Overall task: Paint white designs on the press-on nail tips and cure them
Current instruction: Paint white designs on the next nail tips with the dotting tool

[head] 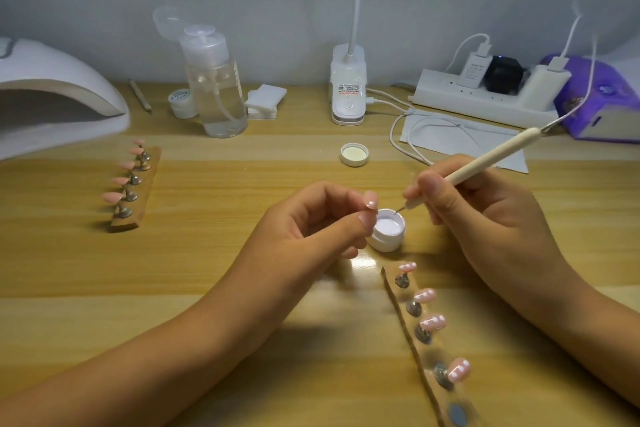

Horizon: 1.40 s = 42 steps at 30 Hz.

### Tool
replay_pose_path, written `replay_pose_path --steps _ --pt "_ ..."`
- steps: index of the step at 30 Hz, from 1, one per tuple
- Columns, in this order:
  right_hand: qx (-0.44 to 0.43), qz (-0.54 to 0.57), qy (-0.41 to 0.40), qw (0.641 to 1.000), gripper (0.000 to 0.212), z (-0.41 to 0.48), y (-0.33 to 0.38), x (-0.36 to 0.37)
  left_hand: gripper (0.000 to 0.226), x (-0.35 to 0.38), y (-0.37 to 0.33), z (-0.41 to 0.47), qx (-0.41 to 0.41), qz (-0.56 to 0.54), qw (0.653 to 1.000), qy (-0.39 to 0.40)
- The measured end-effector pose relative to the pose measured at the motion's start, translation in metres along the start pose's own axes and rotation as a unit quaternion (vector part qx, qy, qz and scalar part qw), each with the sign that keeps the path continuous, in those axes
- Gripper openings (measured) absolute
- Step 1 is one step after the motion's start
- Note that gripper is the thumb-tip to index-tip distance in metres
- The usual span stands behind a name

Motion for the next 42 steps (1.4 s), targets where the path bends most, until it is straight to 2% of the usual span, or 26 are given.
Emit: replay_pose_path --steps 11,22,26,31,36,42 --pt "-0.017 -0.069 0.052 0.996 0.019 0.000 -0.001 0.011 0.012 -0.005 0.003 0.001 -0.007 -0.016 1.000 -0.008" --pt "0.000 -0.054 0.042 0.998 0.022 0.000 -0.003 0.009 0.011 -0.003 0.002 0.001 -0.015 -0.021 1.000 -0.009" --pt "-0.004 0.025 0.008 1.000 0.022 0.001 0.001 0.003 0.012 -0.001 0.000 0.000 -0.016 -0.015 1.000 -0.011" --pt "0.017 0.143 -0.060 0.988 0.013 0.001 -0.001 -0.010 0.011 0.002 -0.003 -0.001 -0.010 -0.021 1.000 -0.005" --pt "0.074 0.259 -0.048 0.962 0.019 0.001 -0.012 -0.008 0.009 0.006 -0.004 -0.001 -0.010 -0.025 1.000 0.010" --pt "0.079 0.330 -0.007 0.941 0.017 0.002 -0.007 0.004 0.007 0.010 -0.002 -0.003 -0.016 -0.003 0.999 0.037"
Point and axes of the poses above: each hand's wrist, its own z-axis towards the middle knuckle, its own x-axis out of the palm, y = z × x, the point moved 7 cm from there along z, towards the middle knuckle, and after that the axes turned 1 degree about z, right-handed, at the moved point
